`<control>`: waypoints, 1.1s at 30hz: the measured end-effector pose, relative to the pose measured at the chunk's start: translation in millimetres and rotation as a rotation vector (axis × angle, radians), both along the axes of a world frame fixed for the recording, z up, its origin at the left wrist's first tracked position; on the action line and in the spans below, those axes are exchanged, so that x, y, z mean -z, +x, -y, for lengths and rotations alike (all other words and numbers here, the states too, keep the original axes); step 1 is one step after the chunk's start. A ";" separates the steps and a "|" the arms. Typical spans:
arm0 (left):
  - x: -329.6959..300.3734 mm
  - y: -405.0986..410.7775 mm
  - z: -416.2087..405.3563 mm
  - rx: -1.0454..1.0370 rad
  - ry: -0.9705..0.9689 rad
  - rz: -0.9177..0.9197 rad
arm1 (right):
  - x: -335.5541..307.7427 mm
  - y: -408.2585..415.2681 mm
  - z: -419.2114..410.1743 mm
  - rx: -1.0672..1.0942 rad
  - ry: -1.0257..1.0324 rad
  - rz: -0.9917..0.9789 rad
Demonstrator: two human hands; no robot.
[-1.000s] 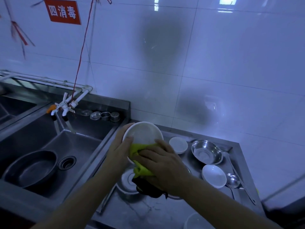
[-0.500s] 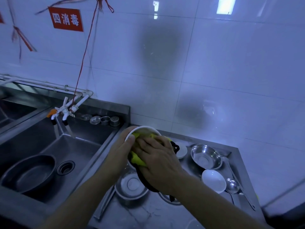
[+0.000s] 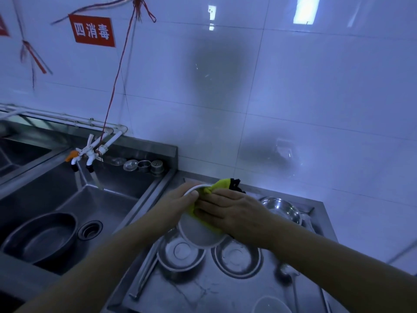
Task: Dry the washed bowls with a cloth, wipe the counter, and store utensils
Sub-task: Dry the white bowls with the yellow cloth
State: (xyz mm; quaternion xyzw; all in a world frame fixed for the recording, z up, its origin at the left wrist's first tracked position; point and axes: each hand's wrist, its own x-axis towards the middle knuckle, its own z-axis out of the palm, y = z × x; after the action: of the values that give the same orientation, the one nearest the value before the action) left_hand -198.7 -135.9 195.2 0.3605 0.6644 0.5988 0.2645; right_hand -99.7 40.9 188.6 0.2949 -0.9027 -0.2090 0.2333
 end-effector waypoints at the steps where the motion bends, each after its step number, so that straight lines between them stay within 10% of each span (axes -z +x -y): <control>1: 0.2 1.8 -0.6 0.019 -0.008 0.046 | -2.2 -1.7 -1.0 -0.018 0.023 -0.021; 17: 4.6 12.5 -6.7 -0.363 0.185 -0.052 | 27.5 30.4 67.0 0.230 -0.724 -0.011; 28: -5.3 -8.7 7.9 0.025 -0.247 0.036 | 30.2 26.3 5.5 -0.043 -0.245 -0.098; 33: -3.4 -9.7 16.9 -0.133 -0.465 -0.746 | 28.4 24.7 -4.1 0.028 -0.328 0.048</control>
State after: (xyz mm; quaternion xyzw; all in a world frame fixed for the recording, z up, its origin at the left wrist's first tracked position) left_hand -208.5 -152.8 198.6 0.4394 0.8532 0.2779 0.0417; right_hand -75.0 45.0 160.1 0.2452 -0.9340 -0.0551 0.2539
